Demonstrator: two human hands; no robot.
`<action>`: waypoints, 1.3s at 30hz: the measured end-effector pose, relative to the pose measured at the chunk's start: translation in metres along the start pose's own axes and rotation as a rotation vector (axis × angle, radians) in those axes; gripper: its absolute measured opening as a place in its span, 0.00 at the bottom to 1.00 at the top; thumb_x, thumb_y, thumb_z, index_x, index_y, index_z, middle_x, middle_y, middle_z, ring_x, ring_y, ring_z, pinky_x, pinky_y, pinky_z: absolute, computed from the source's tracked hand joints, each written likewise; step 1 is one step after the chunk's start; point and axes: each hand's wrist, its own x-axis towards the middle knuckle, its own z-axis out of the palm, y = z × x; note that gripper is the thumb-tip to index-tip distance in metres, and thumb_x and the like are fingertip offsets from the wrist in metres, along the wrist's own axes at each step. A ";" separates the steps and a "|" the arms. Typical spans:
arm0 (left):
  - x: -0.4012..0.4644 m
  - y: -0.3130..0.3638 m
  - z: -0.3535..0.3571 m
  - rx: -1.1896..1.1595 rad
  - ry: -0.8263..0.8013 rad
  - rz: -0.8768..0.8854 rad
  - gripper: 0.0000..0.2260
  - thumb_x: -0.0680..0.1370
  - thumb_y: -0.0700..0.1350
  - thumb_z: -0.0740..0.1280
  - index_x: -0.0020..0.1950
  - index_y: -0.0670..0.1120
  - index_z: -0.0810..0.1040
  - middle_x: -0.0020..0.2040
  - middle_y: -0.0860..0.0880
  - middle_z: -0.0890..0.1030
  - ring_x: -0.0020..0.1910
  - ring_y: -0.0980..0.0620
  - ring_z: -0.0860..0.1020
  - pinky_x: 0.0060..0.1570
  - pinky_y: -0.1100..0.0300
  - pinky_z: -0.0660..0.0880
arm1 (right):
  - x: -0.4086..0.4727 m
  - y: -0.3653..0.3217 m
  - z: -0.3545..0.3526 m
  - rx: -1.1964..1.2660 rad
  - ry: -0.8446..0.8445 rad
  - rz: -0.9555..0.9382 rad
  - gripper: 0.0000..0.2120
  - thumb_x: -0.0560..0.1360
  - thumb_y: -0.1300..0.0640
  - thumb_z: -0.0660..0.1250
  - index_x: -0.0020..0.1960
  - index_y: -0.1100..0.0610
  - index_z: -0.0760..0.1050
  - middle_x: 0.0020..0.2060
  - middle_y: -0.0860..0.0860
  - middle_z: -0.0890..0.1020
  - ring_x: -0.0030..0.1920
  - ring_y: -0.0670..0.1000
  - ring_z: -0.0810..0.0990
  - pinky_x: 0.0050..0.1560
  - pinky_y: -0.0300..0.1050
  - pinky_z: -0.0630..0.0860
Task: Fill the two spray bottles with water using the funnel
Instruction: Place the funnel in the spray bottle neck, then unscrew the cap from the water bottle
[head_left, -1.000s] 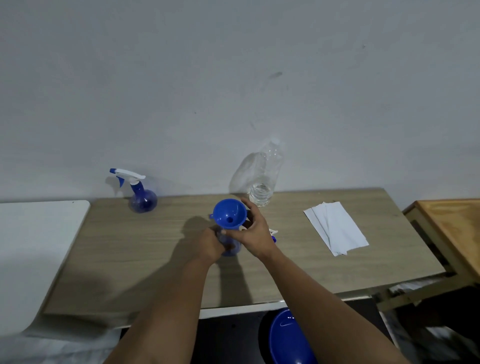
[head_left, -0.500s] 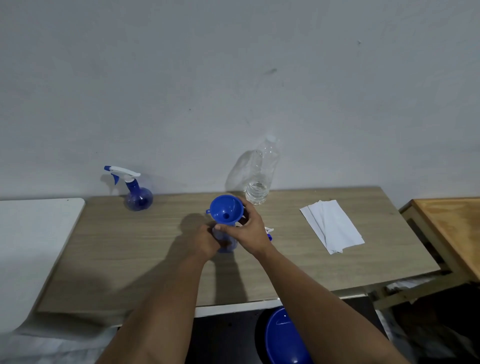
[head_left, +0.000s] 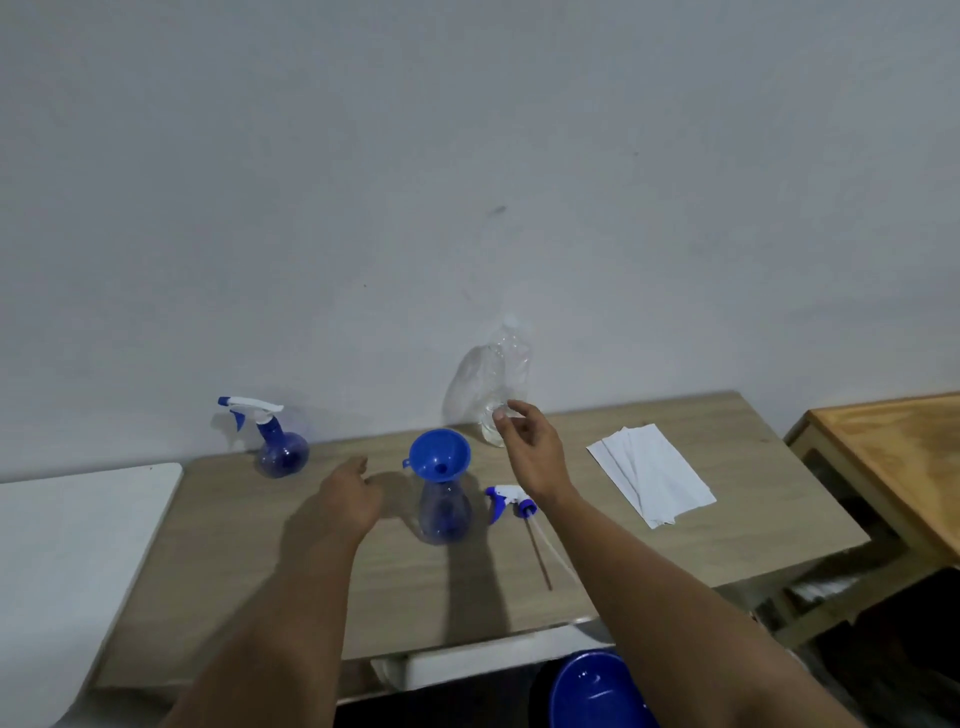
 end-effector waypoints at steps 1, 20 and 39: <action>0.005 0.012 -0.006 -0.036 0.045 -0.009 0.21 0.79 0.43 0.63 0.73 0.47 0.73 0.70 0.45 0.76 0.68 0.42 0.75 0.70 0.50 0.69 | 0.004 -0.006 -0.005 -0.025 0.029 -0.005 0.21 0.80 0.41 0.69 0.69 0.49 0.77 0.52 0.46 0.84 0.54 0.43 0.83 0.61 0.45 0.79; 0.079 0.197 0.077 0.012 -0.124 0.352 0.26 0.69 0.59 0.76 0.63 0.53 0.74 0.53 0.55 0.81 0.52 0.50 0.80 0.49 0.56 0.75 | 0.144 -0.060 -0.011 -0.383 -0.023 -0.140 0.29 0.80 0.47 0.70 0.77 0.53 0.69 0.73 0.52 0.75 0.72 0.53 0.74 0.69 0.48 0.72; 0.034 0.198 0.112 -0.216 -0.337 0.378 0.33 0.70 0.52 0.80 0.71 0.53 0.70 0.69 0.50 0.75 0.67 0.51 0.74 0.59 0.58 0.71 | 0.082 -0.031 -0.066 -0.294 0.130 -0.169 0.20 0.76 0.44 0.74 0.64 0.50 0.80 0.59 0.45 0.84 0.62 0.46 0.80 0.63 0.45 0.77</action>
